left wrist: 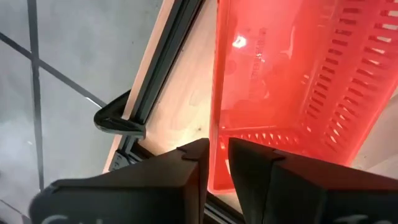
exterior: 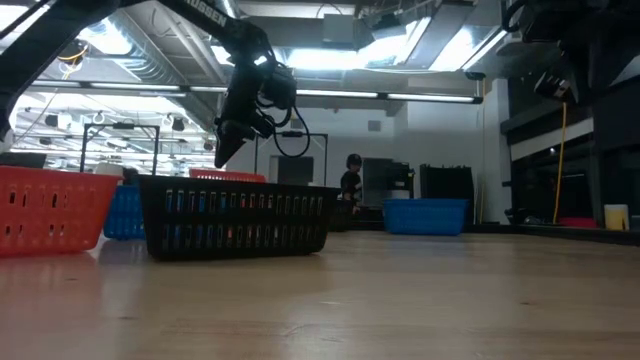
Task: Stack baskets by color
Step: Stack the right orange basket on top of the other orange basket
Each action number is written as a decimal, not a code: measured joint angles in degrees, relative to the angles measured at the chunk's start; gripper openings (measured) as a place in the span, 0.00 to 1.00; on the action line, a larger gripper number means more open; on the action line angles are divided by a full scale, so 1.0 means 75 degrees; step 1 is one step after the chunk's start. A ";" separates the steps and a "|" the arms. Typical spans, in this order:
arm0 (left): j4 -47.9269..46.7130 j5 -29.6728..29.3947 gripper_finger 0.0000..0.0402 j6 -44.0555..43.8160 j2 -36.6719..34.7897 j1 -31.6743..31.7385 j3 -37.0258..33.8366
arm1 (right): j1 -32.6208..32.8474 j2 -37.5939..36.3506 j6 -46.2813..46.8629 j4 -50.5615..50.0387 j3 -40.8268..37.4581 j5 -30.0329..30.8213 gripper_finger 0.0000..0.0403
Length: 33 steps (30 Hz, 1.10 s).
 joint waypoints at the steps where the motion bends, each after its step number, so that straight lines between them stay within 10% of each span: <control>1: -0.0019 0.0000 0.13 -0.0002 0.0000 0.0000 0.0000 | -0.0003 0.0000 0.0000 -0.0001 0.0000 0.0000 0.23; 33: 0.1423 -0.0906 0.14 -0.0825 -0.0017 -0.0376 -0.0676 | -0.0003 0.0000 -0.0207 -0.0005 0.0000 0.0000 0.23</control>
